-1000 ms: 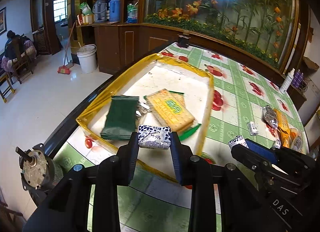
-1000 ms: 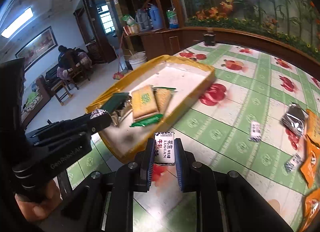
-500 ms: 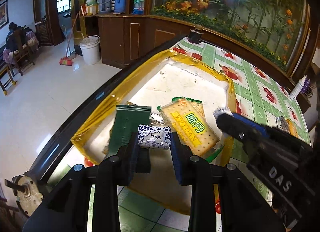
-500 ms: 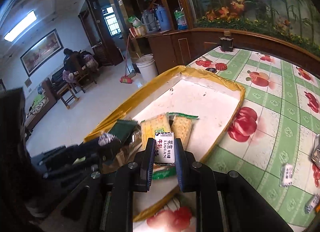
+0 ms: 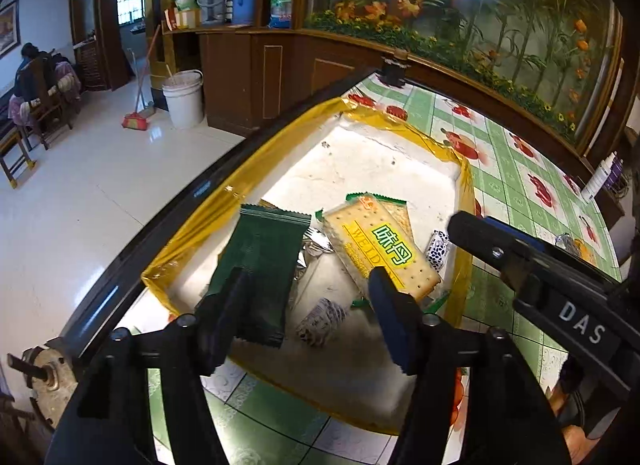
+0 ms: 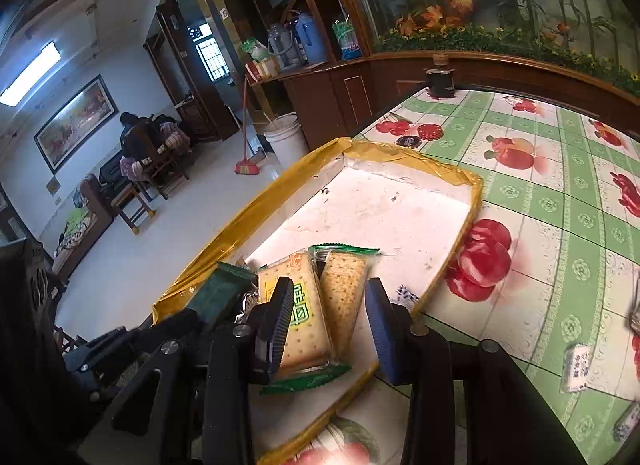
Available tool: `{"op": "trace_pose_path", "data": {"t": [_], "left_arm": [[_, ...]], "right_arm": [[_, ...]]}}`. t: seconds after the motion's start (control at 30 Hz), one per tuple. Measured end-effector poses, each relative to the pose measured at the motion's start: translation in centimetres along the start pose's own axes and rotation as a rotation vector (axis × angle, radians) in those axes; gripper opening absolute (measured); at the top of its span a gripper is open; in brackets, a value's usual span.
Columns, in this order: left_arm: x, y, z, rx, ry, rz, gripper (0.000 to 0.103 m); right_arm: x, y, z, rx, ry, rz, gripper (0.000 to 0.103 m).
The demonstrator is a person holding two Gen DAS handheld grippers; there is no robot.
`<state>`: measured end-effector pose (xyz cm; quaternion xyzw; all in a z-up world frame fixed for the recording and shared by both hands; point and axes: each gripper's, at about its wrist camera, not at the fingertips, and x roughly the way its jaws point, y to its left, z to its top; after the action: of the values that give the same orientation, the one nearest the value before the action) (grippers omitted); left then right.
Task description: Organize snacks
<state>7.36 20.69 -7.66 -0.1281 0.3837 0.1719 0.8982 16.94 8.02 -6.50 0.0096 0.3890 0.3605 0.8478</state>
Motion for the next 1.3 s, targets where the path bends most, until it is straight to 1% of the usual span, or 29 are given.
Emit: {"op": "trace_pose_path", "data": {"t": [0.2, 0.27, 0.37, 0.47, 0.57, 0.67, 0.83, 0.93, 1.0, 1.1, 1.17, 1.3], "left_arm": [[-1.2, -0.5, -0.3, 0.007, -0.022, 0.006, 0.065], [-1.5, -1.0, -0.5, 0.016, -0.025, 0.012, 0.074], [-2.3, -1.6, -0.9, 0.019, -0.04, 0.008, 0.075], [-2.9, -2.5, -1.3, 0.024, -0.039, -0.007, 0.077], [-3.5, -3.7, -1.9, 0.051, -0.045, -0.017, 0.077], [-4.0, -5.2, -2.4, 0.08, -0.046, -0.035, 0.077], [-5.0, -7.9, -3.4, 0.126, -0.055, -0.065, 0.077], [-5.6, -9.6, -4.2, 0.159, -0.063, -0.083, 0.077], [-5.8, -10.7, -4.6, 0.179, -0.061, -0.1, 0.077], [-6.2, -12.5, -5.5, 0.214, -0.052, -0.122, 0.077], [-6.4, -13.4, -5.9, 0.235, -0.045, -0.133, 0.077], [-6.7, -15.4, -6.7, 0.273, -0.037, -0.156, 0.077]], "right_arm": [[-3.1, -1.0, -1.0, 0.023, -0.031, -0.006, 0.043], [-4.0, -1.2, -1.3, 0.029, -0.038, -0.006, 0.044], [-5.7, -1.6, -2.2, 0.036, -0.053, -0.009, 0.048], [-7.8, -2.2, -3.4, 0.045, -0.071, -0.014, 0.049], [-9.6, -3.2, -4.7, 0.063, -0.08, -0.03, 0.053], [-11.4, -4.6, -6.2, 0.09, -0.088, -0.051, 0.053], [-14.7, -6.7, -9.0, 0.117, -0.104, -0.113, 0.055], [-16.6, -7.9, -11.0, 0.121, -0.112, -0.183, 0.061], [-17.6, -8.7, -12.2, 0.127, -0.11, -0.236, 0.062], [-18.7, -9.8, -13.3, 0.131, -0.107, -0.305, 0.062], [-19.9, -10.8, -14.2, 0.141, -0.107, -0.331, 0.063], [-22.5, -13.0, -15.4, 0.181, -0.13, -0.383, 0.068]]}}
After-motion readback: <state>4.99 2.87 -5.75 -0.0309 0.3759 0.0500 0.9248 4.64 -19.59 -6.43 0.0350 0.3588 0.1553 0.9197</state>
